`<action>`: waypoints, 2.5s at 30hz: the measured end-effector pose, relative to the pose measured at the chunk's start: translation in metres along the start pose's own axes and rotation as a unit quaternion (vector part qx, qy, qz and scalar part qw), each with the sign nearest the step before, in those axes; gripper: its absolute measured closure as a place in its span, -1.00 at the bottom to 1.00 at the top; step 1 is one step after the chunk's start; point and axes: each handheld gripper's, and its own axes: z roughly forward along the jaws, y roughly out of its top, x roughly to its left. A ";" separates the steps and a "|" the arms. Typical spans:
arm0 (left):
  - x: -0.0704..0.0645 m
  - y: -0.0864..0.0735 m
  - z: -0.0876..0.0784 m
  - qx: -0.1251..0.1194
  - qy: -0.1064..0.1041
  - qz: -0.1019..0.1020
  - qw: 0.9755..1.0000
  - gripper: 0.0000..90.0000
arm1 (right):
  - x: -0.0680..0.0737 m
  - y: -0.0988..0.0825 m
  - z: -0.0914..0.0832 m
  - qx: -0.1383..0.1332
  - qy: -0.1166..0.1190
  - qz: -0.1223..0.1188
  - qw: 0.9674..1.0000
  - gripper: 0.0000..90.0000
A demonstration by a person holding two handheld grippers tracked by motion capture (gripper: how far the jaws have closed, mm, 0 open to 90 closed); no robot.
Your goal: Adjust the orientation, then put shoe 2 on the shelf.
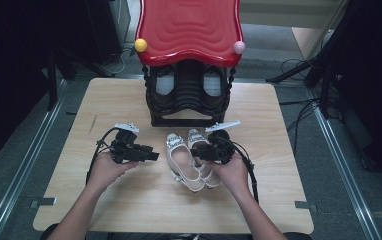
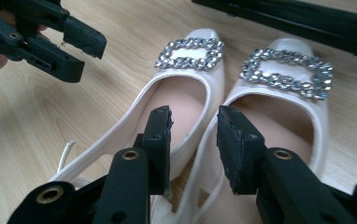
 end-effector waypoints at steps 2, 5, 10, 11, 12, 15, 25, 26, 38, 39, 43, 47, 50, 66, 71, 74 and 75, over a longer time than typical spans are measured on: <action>0.000 0.000 0.000 0.001 0.001 0.001 1.000 0.13 | 0.002 0.002 0.003 0.003 0.003 -0.003 1.000 0.46; 0.000 0.000 -0.001 0.001 0.005 -0.001 1.000 0.13 | 0.006 0.005 0.007 0.016 0.000 0.001 1.000 0.45; 0.000 0.000 -0.002 -0.003 0.001 0.002 1.000 0.12 | 0.009 0.007 0.015 0.037 -0.012 -0.003 0.999 0.44; 0.000 0.000 -0.002 -0.004 0.002 0.002 1.000 0.12 | 0.010 0.007 0.017 0.042 -0.017 -0.003 0.999 0.43; 0.000 0.000 -0.002 -0.003 0.003 0.003 1.000 0.12 | 0.010 0.007 0.018 0.046 -0.021 -0.001 0.999 0.43; -0.001 0.000 -0.001 -0.003 0.005 0.002 1.000 0.12 | 0.010 0.007 0.018 0.062 -0.032 -0.003 0.998 0.40; 0.000 0.000 -0.001 -0.001 0.005 0.003 1.000 0.12 | 0.008 0.007 0.018 0.122 -0.047 0.012 0.991 0.47; 0.000 0.000 -0.001 0.000 0.005 0.004 1.000 0.12 | 0.009 0.008 0.020 0.131 -0.045 0.014 0.990 0.50; 0.000 -0.001 0.000 0.002 0.010 0.007 1.000 0.11 | 0.007 0.013 0.032 0.176 -0.051 0.010 0.983 0.59; 0.000 -0.001 0.000 0.002 0.013 0.008 1.000 0.11 | 0.008 0.013 0.032 0.180 -0.051 0.008 0.982 0.61; 0.001 -0.001 -0.002 -0.001 0.015 0.008 1.000 0.09 | 0.008 0.015 0.031 0.181 -0.048 0.004 0.982 0.77; 0.002 -0.001 -0.003 -0.002 0.017 0.008 1.000 0.06 | 0.005 0.016 0.029 0.183 -0.040 0.017 0.982 0.85; 0.002 -0.001 -0.004 -0.005 0.019 0.008 1.000 0.06 | 0.004 0.018 0.029 0.188 -0.039 0.022 0.981 0.88; 0.009 -0.004 -0.014 -0.016 0.039 0.005 0.999 -0.02 | -0.002 0.027 0.015 0.191 -0.002 -0.003 0.982 0.91; 0.011 -0.007 -0.019 -0.024 0.040 -0.003 0.999 -0.02 | 0.002 0.036 0.007 0.194 0.017 -0.025 0.981 0.91; 0.013 -0.009 -0.024 -0.030 0.043 -0.005 0.999 -0.03 | 0.008 0.045 0.001 0.196 0.023 -0.055 0.979 0.91; 0.014 -0.010 -0.026 -0.031 0.047 -0.006 0.998 -0.03 | 0.010 0.049 -0.001 0.198 0.028 -0.066 0.978 0.91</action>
